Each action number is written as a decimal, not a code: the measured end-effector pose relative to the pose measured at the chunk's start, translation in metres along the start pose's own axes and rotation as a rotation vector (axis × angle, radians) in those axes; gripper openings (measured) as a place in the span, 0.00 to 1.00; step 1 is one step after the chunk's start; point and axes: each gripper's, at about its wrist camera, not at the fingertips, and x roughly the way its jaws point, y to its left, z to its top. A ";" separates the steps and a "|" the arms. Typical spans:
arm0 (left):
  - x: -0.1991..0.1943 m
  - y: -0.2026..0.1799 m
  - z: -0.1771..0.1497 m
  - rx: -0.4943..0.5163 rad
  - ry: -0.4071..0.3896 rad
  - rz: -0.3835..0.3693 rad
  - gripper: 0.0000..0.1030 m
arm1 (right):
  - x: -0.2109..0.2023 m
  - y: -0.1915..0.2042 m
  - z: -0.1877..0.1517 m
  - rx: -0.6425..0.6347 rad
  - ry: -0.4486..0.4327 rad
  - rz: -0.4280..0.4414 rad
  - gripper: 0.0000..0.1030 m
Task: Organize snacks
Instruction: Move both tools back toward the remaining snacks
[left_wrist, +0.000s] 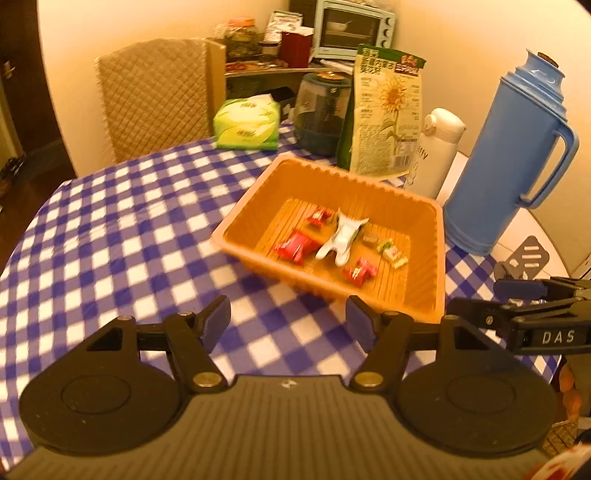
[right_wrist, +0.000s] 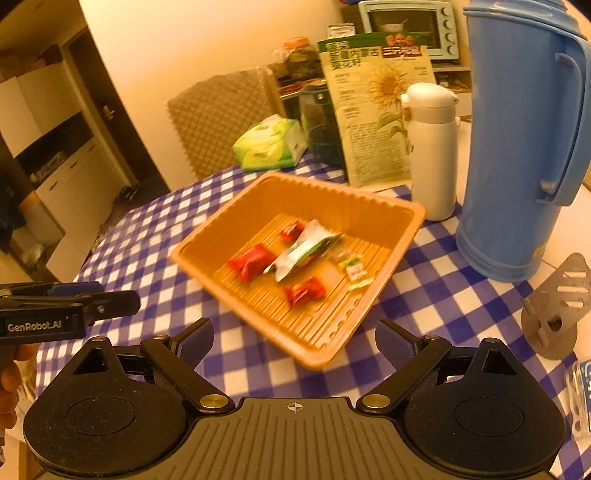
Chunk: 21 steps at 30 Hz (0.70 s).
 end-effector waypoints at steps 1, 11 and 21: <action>-0.006 0.003 -0.005 -0.010 -0.001 0.006 0.65 | -0.002 0.002 -0.003 -0.007 0.004 0.006 0.91; -0.052 0.031 -0.065 -0.110 0.023 0.114 0.65 | -0.017 0.024 -0.037 -0.087 0.078 0.083 0.91; -0.075 0.046 -0.122 -0.197 0.081 0.204 0.65 | -0.011 0.055 -0.067 -0.187 0.159 0.180 0.92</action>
